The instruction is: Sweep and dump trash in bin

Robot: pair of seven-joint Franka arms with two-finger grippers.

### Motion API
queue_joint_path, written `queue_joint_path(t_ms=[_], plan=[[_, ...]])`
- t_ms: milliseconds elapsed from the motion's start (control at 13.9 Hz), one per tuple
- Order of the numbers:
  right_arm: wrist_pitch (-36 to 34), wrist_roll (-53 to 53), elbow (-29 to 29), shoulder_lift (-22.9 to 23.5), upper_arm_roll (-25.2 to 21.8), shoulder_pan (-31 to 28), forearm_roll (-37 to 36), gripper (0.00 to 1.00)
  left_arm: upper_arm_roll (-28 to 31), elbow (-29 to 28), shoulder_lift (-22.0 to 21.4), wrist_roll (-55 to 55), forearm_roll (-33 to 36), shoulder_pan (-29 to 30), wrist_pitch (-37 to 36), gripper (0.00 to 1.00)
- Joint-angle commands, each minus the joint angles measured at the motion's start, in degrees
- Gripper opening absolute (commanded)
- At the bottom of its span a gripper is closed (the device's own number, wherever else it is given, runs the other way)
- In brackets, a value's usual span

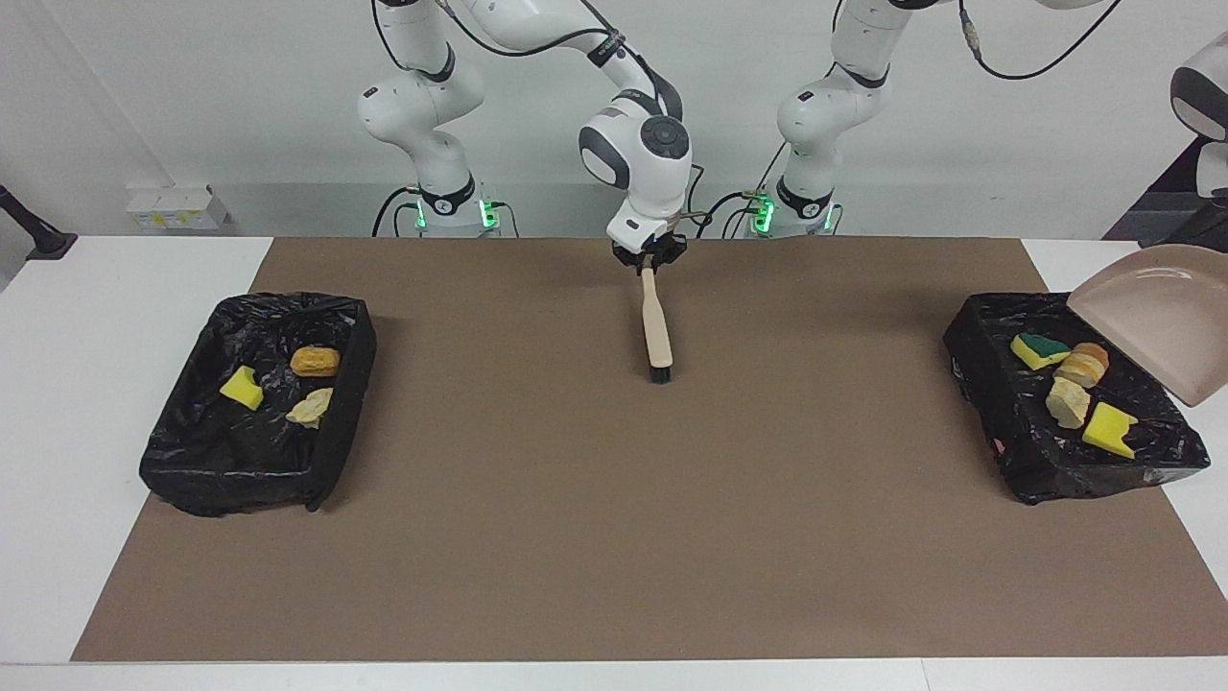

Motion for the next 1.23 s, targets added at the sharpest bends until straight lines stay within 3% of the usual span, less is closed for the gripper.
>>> queue_joint_path(t_ms=[0, 144, 361, 505, 721, 1010, 1154], plan=[[0.6, -2.2, -0.1, -0.1, 0.1, -0.8, 2.2, 0.37, 0.4, 3.8, 0.2, 9.0, 0.2, -1.1, 0.5, 0.00], [0.4, -1.6, 1.3, 0.3, 0.1, -0.9, 2.2, 0.41, 0.0, 4.8, -0.3, 10.2, -1.4, -3.1, 0.5, 0.00], [0.2, -1.8, 3.0, -0.8, 0.1, -3.0, 2.2, 0.59, -0.1, 4.8, -0.8, 9.4, -12.7, -4.1, -0.3, 0.00], [-0.5, -2.2, 3.1, -3.6, 0.0, -4.6, 2.3, 0.84, -0.6, 4.8, -2.1, 6.4, -16.7, -4.1, -0.2, 0.00], [-6.2, -4.2, 3.1, -9.8, -0.1, -10.0, 2.2, 1.00, -5.1, 3.9, -3.6, -4.6, -19.1, -4.2, -3.9, 0.00], [-14.2, -8.1, 4.0, -15.2, -0.5, -17.8, 2.2, 1.00, -11.1, 2.4, -5.0, -30.2, -24.0, -8.5, -13.2, 0.00], [-16.4, -11.4, 5.7, -17.0, -0.6, -24.4, 2.1, 1.00, -11.2, -0.8, -6.8, -47.8, -28.5, -15.8, -12.7, 0.00]])
